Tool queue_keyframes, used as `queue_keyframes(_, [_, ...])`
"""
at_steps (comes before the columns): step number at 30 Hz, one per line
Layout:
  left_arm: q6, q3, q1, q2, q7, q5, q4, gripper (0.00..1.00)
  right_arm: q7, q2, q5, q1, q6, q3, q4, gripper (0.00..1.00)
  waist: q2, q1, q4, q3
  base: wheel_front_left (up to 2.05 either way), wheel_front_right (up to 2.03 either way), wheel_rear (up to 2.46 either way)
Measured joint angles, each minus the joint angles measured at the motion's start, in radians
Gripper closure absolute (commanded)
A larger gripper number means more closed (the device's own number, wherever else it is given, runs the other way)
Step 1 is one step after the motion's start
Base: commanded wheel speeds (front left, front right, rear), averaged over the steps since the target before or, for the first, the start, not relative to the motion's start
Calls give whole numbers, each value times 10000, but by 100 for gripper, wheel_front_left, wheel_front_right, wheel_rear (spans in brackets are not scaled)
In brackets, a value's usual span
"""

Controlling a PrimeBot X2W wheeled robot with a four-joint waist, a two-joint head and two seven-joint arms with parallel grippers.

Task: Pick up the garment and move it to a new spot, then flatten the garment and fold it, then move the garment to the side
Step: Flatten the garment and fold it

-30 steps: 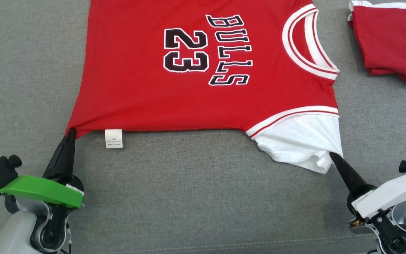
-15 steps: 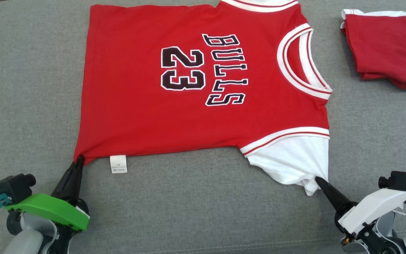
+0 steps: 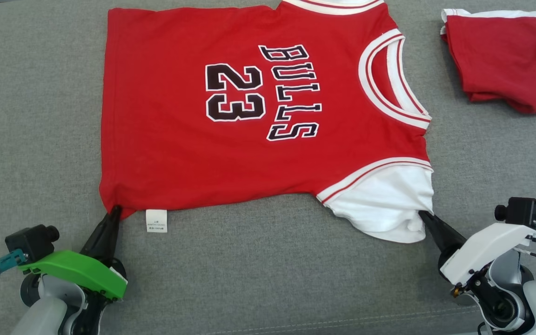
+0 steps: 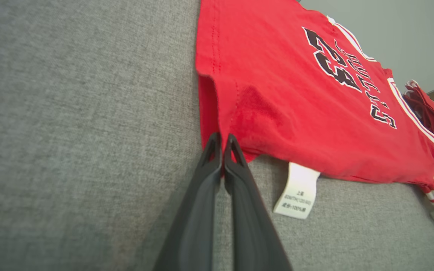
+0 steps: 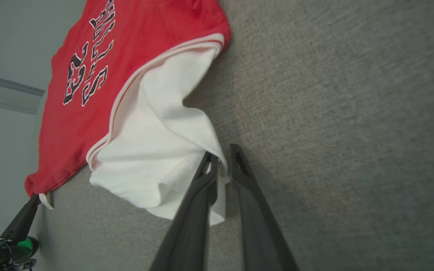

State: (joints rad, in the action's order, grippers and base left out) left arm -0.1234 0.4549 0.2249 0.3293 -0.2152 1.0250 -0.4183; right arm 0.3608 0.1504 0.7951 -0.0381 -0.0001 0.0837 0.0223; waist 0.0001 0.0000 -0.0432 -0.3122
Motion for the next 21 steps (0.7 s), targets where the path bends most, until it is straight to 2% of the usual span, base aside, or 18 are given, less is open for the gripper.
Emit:
queue_keyframes(1, [0,10,78,0,0,-6,-36,94,-17,-23,-4,81,0,35,71,0,0,0,-5,0,0,0,0])
queue_keyframes(3, [0,42,282,-27,-2,-33,-198,78,-157,15,-353,175,17,265,261,0,0,0,-15,24,0,0,0])
queue_keyframes(4, [0,77,314,-31,-4,-100,-238,62,-182,42,-497,179,33,316,290,0,0,0,-15,48,0,0,0])
queue_keyframes(5, [0,79,315,-31,-4,-144,-253,54,-205,75,-635,183,33,372,301,0,0,0,-16,71,0,0,0])
queue_keyframes(6, [0,75,315,-29,-13,-161,-284,33,-280,113,-773,183,33,430,328,0,0,0,-19,82,0,0,0])
queue_keyframes(7, [0,71,315,-29,-13,-163,-318,5,-359,148,-884,182,33,474,351,0,0,0,-22,90,0,0,0])
queue_keyframes(8, [-2,75,315,-29,-13,-169,-353,0,-430,178,-1014,182,29,500,380,0,0,0,-24,100,0,0,0])
queue_keyframes(12, [-6,8,315,27,-61,-249,-443,0,-857,265,-1457,115,-19,502,435,0,0,0,-33,162,0,0,0])
queue_keyframes(16, [-10,-92,285,217,-159,-468,-535,0,-1436,631,-2339,-12,-31,581,368,0,0,0,-61,330,0,0,0])
queue_keyframes(21, [2,-301,112,374,-280,-807,-499,0,-2320,1093,-3315,-531,-299,439,40,0,0,0,-73,644,0,0,0])
